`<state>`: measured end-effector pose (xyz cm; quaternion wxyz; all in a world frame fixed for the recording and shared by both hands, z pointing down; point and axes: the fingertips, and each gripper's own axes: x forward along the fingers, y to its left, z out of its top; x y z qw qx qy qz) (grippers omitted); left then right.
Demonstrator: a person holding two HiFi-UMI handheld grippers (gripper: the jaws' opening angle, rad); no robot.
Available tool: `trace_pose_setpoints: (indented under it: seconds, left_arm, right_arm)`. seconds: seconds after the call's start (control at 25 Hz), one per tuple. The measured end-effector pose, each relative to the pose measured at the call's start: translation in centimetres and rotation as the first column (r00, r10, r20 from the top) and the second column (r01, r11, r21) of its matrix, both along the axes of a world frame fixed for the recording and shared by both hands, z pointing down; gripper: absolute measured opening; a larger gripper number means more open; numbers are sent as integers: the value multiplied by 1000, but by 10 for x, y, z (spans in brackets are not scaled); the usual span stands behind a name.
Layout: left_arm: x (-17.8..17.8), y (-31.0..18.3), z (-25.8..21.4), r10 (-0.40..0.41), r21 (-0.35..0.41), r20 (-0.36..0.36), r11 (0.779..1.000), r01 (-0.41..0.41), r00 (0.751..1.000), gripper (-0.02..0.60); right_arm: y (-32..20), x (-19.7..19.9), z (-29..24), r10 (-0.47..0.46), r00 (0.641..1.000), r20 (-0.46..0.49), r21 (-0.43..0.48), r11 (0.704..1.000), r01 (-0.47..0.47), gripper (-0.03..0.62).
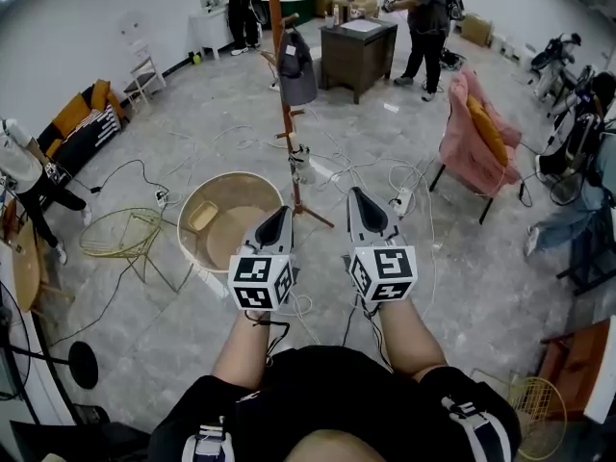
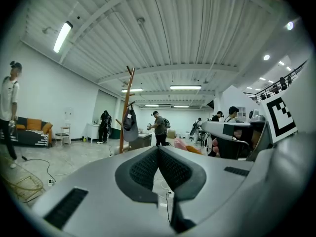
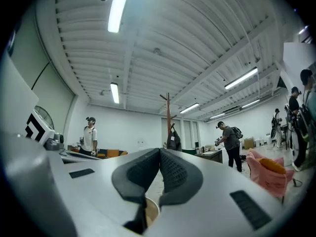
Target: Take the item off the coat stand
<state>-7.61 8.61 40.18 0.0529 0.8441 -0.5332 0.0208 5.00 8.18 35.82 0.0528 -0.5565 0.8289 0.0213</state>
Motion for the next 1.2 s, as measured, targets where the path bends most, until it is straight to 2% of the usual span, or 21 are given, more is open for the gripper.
trace_pose_setpoints:
  seconds: [0.32,0.64,0.88,1.2]
  left_arm:
    - [-31,-44,-3,39,22,-8,999,-39,999,17]
    - [-56,-79,6,64,0,-18,998,-64,998,17]
    - [-68,-108,14,50,-10,-19,999,-50,999,17]
    - [-73,-179,20,0,-8,-10,1000,0,1000,17]
  right_arm:
    - [-39,-33,-5,34,999,5,22,999,-35,15]
    - [-63,-57,-1,57,998,6,31,998,-57,15]
    - [-97,-65,-1,50,999,8,40,998,-50,15]
    - [-178,-70,8,4,1000,16,26,1000,-4,15]
